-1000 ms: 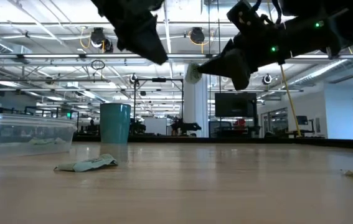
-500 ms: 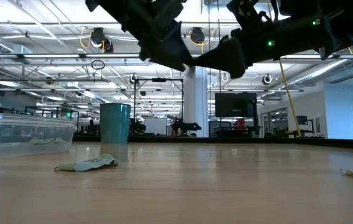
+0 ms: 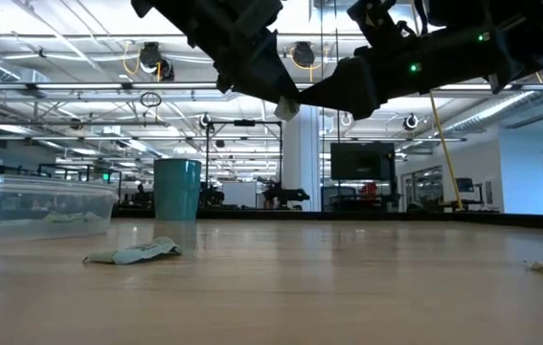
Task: Pick and place Stevia / Truvia into bins
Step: Put the stevia packet into the transparent container
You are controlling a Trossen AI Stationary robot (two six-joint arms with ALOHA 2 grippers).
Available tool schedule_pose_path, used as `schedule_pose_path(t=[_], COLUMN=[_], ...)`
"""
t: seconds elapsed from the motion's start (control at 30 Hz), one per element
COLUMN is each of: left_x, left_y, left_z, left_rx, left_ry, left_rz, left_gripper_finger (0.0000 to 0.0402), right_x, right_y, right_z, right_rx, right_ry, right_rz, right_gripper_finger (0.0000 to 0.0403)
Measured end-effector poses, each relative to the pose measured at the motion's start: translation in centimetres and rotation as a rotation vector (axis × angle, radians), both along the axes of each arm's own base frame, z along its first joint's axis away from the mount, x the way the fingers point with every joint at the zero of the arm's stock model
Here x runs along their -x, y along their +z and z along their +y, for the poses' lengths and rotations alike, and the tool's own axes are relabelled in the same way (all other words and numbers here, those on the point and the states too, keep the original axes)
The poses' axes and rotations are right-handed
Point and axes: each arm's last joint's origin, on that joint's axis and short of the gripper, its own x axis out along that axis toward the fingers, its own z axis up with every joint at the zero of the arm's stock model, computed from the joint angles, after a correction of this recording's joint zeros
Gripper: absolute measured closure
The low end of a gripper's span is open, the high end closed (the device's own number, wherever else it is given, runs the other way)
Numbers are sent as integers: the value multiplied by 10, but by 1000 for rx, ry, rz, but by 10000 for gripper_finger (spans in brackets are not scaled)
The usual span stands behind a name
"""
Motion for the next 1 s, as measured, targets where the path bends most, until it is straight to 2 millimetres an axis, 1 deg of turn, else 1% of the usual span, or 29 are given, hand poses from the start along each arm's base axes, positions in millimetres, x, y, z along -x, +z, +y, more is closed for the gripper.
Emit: schedule_pose_path(t=[0.17,0.27,0.4,0.5,0.57,0.67,0.73,0.8,0.9,1.0], left_x=[1,1,1,2,3,7,16,28,53,77], left_y=[-1,-1,-2,-3,-4,-9,-12,-11,-8,-4], left_z=[0,0,-2,-4,-4,-5,-5,-6,-10,-20], left_rx=[1,3,31,42,53,70,80,111,179,228], left_ry=[0,-8,-48,-62,-52,-10,25,75,179,263], left_rz=[10,13,23,37,53,114,186,270,409,541], left_gripper_finger=[284,311,352,388,394,391,395,397,395,398], right_x=[0,0,-1,-1,0,1,2,3,6,8], right_y=[0,0,0,0,0,0,0,0,1,2], right_z=[0,1,2,1,1,3,6,13,22,27], right_rx=[-1,-5,-10,-6,-4,2,25,68,136,199], right_ry=[4,35,78,61,34,-9,-1,22,21,-14], right_rz=[-2,-3,0,1,0,-5,6,26,52,74], right_gripper_finger=[402,390,355,322,301,274,262,253,246,246])
